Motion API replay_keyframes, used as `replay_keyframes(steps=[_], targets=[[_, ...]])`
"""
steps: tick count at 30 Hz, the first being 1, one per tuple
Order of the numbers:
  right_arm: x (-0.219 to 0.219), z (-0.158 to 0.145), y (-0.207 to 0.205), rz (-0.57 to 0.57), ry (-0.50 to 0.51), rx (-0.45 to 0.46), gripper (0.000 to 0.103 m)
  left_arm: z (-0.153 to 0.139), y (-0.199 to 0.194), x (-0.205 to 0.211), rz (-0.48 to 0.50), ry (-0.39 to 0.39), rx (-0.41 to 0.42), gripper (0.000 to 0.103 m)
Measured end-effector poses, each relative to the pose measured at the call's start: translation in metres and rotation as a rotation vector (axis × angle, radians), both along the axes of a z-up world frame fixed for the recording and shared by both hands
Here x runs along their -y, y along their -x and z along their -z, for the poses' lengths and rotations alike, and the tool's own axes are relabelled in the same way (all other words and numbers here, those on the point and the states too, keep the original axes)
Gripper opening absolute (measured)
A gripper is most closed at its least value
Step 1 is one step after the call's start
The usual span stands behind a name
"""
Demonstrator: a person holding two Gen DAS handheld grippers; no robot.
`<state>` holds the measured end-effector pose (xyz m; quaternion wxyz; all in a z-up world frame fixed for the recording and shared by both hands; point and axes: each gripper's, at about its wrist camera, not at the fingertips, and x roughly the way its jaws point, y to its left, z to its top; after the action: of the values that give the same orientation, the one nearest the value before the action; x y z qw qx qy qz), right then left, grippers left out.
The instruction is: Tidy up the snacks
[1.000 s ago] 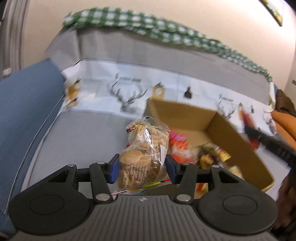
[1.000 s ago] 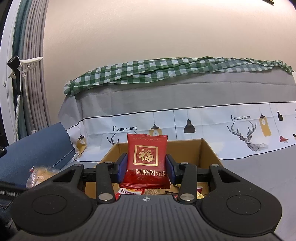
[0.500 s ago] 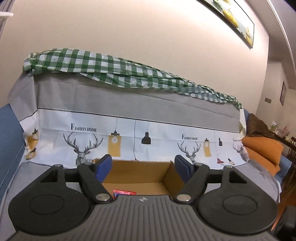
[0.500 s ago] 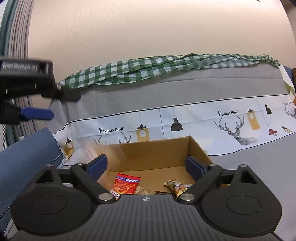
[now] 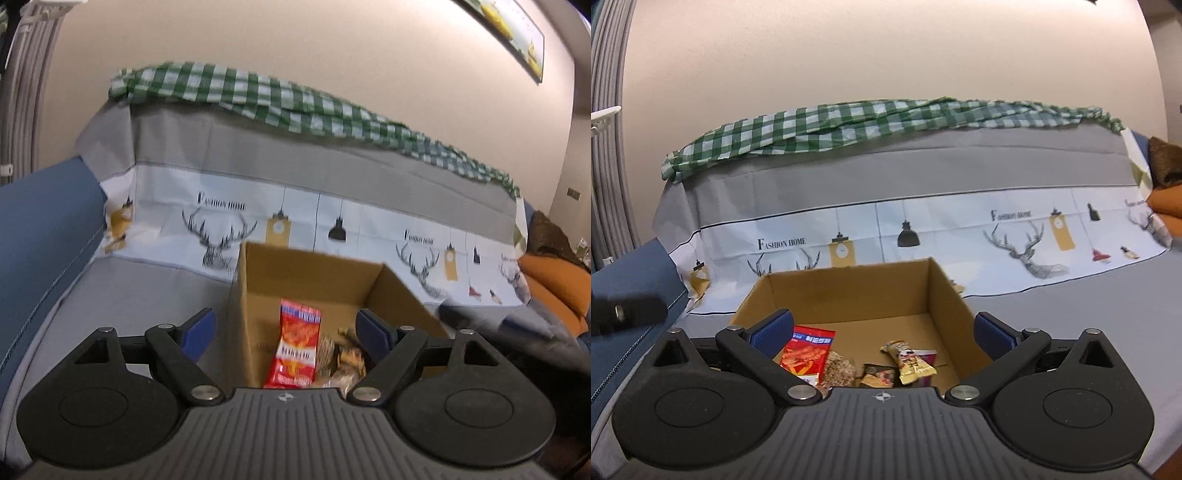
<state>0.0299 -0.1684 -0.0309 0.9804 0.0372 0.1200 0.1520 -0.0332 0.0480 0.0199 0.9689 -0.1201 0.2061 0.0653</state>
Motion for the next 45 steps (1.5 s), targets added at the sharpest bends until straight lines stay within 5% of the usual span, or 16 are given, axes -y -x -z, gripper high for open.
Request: replay_keyframes(steps=[4, 6, 18, 45], targets=[[0.013, -0.008, 0.021, 0.0, 0.008, 0.011, 0.102, 0.009, 0.009, 0.002, 0.013, 0.014, -0.038, 0.089], [0.02, -0.008, 0.032, 0.005, 0.009, -0.018, 0.102, 0.015, 0.012, 0.005, 0.022, 0.02, -0.061, 0.103], [0.014, 0.017, 0.037, -0.04, 0.077, -0.138, 0.102, 0.034, 0.015, 0.024, 0.061, -0.023, -0.139, 0.103], [0.008, 0.022, 0.034, -0.034, 0.14, -0.126, 0.102, 0.034, 0.014, 0.029, 0.055, -0.038, -0.143, 0.103]])
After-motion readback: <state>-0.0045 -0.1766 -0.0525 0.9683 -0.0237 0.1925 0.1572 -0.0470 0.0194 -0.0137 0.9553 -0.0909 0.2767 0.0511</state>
